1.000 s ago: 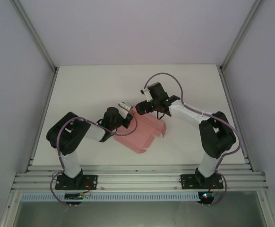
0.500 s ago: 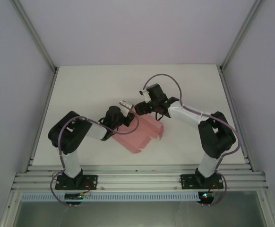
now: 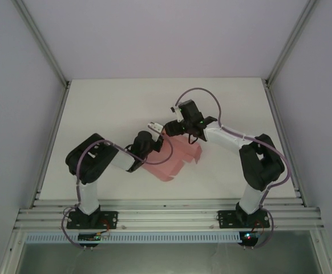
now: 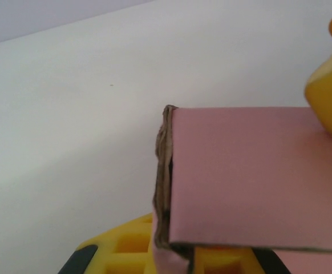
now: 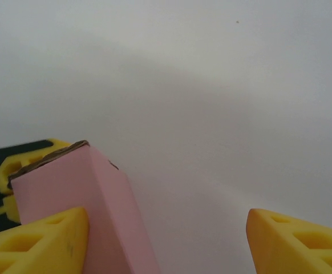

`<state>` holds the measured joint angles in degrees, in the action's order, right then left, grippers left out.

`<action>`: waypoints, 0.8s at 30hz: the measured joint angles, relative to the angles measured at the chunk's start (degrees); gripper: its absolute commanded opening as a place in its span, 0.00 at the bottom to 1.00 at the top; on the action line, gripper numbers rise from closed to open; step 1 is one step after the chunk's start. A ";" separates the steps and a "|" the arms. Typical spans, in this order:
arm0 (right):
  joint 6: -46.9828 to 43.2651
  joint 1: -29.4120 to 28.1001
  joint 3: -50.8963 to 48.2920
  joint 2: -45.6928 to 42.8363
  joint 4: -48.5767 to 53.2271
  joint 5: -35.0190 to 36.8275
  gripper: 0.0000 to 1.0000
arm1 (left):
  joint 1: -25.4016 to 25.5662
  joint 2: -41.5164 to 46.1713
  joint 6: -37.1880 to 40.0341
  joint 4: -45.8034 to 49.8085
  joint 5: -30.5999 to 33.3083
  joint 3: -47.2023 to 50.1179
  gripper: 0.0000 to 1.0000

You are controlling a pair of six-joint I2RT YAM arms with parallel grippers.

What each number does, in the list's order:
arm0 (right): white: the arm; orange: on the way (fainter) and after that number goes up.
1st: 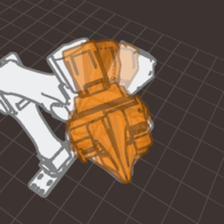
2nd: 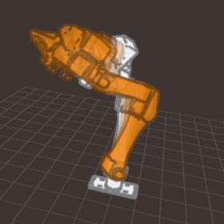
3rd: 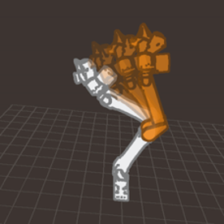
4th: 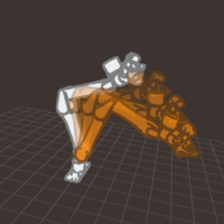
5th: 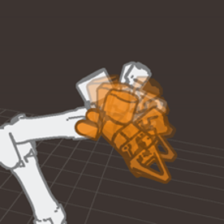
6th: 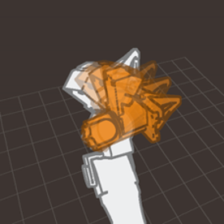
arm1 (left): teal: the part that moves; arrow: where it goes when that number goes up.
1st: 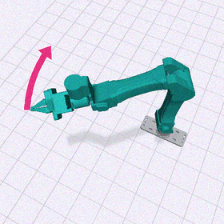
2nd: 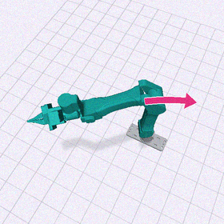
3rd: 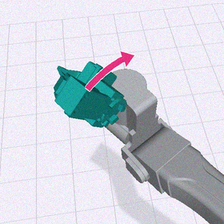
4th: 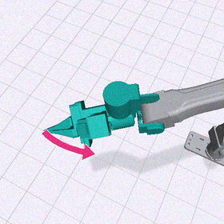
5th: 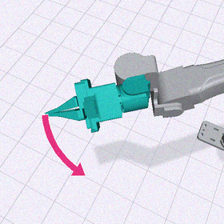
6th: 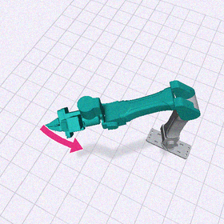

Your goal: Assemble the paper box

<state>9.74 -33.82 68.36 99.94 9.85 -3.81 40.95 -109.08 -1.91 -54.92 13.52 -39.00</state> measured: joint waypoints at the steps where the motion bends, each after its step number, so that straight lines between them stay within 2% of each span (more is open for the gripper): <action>1: 0.39 -0.02 -0.11 0.09 -0.44 0.04 0.74 | 0.55 -0.46 -0.37 -0.90 2.03 0.04 0.00; 4: 0.98 -0.20 -0.50 0.13 -1.42 -0.15 0.74 | 1.51 -1.44 -0.48 -4.28 5.27 1.03 0.00; 7: 1.20 -0.70 -0.72 0.13 -1.97 -0.55 0.74 | 1.51 -1.57 -0.46 -6.73 4.98 2.49 0.00; 9: 1.22 -0.90 -0.72 0.13 -1.95 -0.72 0.74 | 1.20 -1.36 -0.48 -7.26 3.69 3.04 0.14; 11: 1.22 -0.94 -0.72 0.13 -1.90 -0.76 0.74 | 0.74 -0.68 -0.52 -6.43 1.81 3.37 0.23; 17: 1.18 -1.46 -1.01 0.07 -1.53 -0.92 0.74 | -0.04 3.02 -1.18 -0.02 -1.62 5.07 0.27; 24: 0.31 -2.67 -1.75 -0.11 -2.19 -0.24 0.74 | -1.07 7.19 -3.28 2.71 -2.67 6.86 0.30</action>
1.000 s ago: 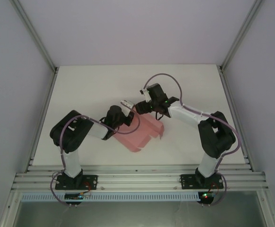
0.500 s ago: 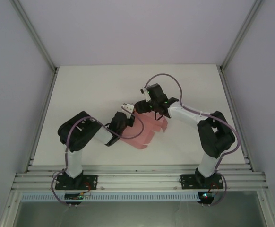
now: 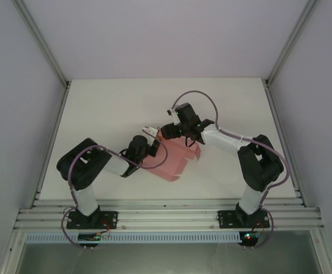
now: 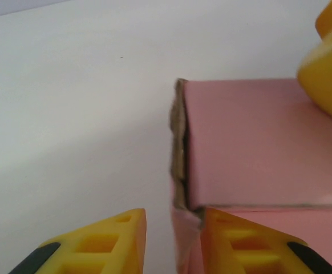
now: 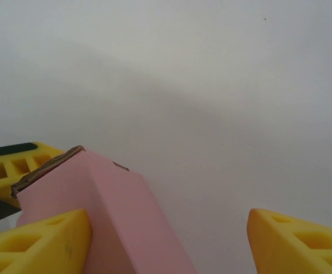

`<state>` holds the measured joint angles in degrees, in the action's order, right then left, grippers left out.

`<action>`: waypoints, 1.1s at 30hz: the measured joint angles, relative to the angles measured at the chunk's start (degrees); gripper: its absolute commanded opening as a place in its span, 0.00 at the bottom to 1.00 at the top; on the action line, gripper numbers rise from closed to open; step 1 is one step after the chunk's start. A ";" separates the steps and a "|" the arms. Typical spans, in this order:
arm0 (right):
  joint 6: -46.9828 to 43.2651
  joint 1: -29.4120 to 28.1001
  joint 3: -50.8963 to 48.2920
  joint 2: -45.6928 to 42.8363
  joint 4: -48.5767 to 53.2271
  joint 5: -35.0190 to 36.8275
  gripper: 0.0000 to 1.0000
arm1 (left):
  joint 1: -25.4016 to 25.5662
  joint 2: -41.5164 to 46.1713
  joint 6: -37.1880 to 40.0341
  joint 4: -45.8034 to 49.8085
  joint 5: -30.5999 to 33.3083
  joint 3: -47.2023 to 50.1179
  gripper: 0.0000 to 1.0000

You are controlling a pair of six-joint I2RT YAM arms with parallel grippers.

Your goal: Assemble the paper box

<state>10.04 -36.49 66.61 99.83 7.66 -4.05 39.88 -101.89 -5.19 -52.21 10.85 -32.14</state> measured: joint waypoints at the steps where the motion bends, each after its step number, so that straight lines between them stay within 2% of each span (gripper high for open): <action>1: -0.09 -0.24 -0.22 -0.09 -0.11 0.13 0.74 | -0.28 0.02 -0.22 0.04 -0.13 0.00 0.29; 5: -0.20 -0.63 -0.70 -0.09 -1.16 0.46 0.74 | -0.94 -0.24 -0.48 0.24 -1.05 -0.22 0.29; 7: -0.17 -0.63 -0.81 -0.09 -1.49 0.44 0.74 | -1.18 -1.11 -0.70 0.17 -1.70 -0.98 0.24; 8: -0.17 -0.63 -0.81 -0.09 -1.60 0.48 0.74 | -1.29 -1.55 -0.92 0.17 -2.10 -1.42 0.20; 10: -0.17 -0.63 -0.83 -0.09 -1.81 0.68 0.76 | -1.36 -2.36 -1.38 0.11 -2.97 -2.21 0.00; 15: 0.15 -0.52 -0.76 -0.33 -1.75 3.02 0.86 | -1.29 -2.91 -0.68 -0.22 -3.32 -2.69 0.00; 18: 0.61 -0.33 -0.68 -1.33 -0.48 5.11 0.98 | -0.98 -2.56 -0.98 0.44 -2.32 -2.71 0.00; 22: 0.79 0.24 -0.83 -4.26 3.78 8.26 0.99 | -0.85 0.76 -3.28 5.90 1.29 -2.71 0.00; 28: 1.38 2.23 -3.87 -14.84 8.04 13.46 0.99 | -1.27 8.22 -8.13 15.89 7.82 -3.76 0.00; 33: 1.40 4.09 -8.37 -22.58 9.29 14.38 0.99 | -1.27 11.69 -10.93 22.12 10.03 -4.26 0.00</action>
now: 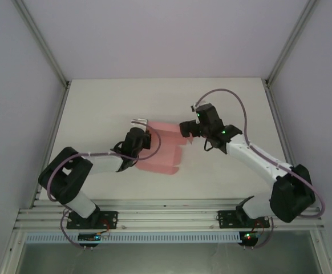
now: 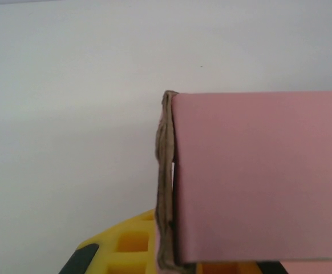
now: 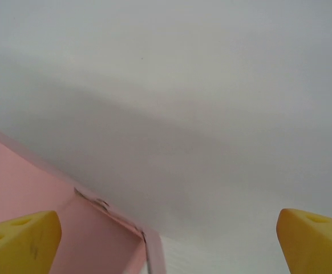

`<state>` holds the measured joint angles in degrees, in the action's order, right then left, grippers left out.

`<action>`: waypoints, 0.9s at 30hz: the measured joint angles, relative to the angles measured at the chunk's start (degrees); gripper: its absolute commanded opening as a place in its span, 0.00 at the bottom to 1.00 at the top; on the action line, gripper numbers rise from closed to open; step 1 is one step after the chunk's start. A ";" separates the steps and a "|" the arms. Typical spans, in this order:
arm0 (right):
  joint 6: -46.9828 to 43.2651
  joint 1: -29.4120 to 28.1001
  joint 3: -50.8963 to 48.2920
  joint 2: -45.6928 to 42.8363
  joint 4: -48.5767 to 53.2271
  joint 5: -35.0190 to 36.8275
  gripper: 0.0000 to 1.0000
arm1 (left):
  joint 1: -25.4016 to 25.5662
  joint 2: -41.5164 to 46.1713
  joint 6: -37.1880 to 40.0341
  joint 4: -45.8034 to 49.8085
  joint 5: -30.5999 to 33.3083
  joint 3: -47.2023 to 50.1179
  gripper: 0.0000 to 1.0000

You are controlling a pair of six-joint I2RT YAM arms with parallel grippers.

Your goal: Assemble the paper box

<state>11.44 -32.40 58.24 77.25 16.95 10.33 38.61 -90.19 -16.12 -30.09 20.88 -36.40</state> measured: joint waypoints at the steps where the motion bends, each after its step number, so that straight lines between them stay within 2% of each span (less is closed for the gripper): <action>1: 0.02 0.31 -1.01 -0.57 0.20 -0.02 0.98 | 0.02 0.52 -0.42 1.11 0.13 0.00 0.00; 9: 0.17 1.31 -3.72 2.01 0.31 -3.72 0.99 | 0.00 1.68 -2.03 5.53 -0.55 -0.39 0.00; 18: -0.09 1.27 -3.74 7.21 -5.53 -9.68 0.99 | 0.39 2.36 -2.05 5.88 -3.13 -0.39 0.00; 22: 1.46 1.27 -5.60 7.28 -11.08 -11.98 0.99 | 0.37 2.38 -3.50 5.97 -3.37 -0.39 0.00; 27: 8.17 1.31 -12.28 6.56 -21.79 -14.73 0.99 | 0.37 2.43 -5.86 6.67 -3.87 -0.39 0.00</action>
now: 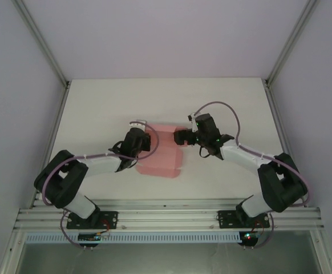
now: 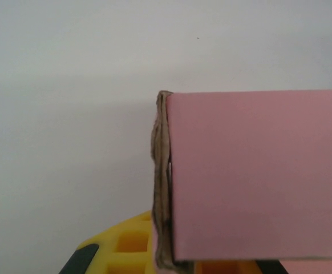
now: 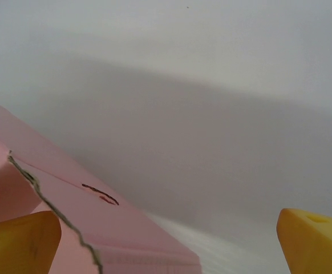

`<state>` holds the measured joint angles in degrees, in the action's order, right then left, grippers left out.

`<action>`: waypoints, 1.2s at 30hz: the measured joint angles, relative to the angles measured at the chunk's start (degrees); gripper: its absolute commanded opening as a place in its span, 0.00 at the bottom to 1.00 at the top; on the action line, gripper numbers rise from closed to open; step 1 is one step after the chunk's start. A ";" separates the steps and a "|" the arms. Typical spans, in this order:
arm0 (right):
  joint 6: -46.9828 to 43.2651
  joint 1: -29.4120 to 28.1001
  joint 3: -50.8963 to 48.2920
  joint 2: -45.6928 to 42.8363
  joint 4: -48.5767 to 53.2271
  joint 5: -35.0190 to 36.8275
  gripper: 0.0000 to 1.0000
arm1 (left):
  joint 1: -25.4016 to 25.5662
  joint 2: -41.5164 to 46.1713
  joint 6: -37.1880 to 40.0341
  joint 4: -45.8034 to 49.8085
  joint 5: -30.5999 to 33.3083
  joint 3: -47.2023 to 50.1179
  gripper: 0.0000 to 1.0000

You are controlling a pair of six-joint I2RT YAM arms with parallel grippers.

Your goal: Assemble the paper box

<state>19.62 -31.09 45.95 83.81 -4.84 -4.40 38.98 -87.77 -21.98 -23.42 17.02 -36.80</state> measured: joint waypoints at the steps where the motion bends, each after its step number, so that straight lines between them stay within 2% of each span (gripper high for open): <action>1: 1.25 0.00 -1.11 -0.26 -1.95 -0.26 0.99 | 0.00 0.02 -0.44 0.11 -0.37 0.00 0.00; 7: 4.44 -0.07 -3.45 -3.67 -4.70 1.33 0.99 | 0.26 1.14 -3.37 0.17 -1.57 -0.04 0.00; 16: 4.35 -0.04 -4.76 -13.38 6.80 9.84 0.99 | 0.79 3.78 -4.72 4.52 0.33 -2.29 0.00; 25: 4.37 0.66 -6.69 -12.68 13.88 14.47 0.99 | 0.76 5.97 -4.72 8.37 1.99 -3.61 0.00; 31: 4.37 0.87 -6.82 -10.03 13.22 14.67 0.99 | 0.76 6.47 -4.70 9.35 2.36 -3.69 0.00; 36: 3.89 0.85 -7.78 -9.88 8.17 13.84 0.99 | 0.76 6.47 -4.70 9.94 2.32 -3.74 0.00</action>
<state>23.51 -30.24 38.17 73.93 3.33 9.43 39.75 -81.30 -26.68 -13.47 19.33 -40.53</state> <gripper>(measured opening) 0.989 0.056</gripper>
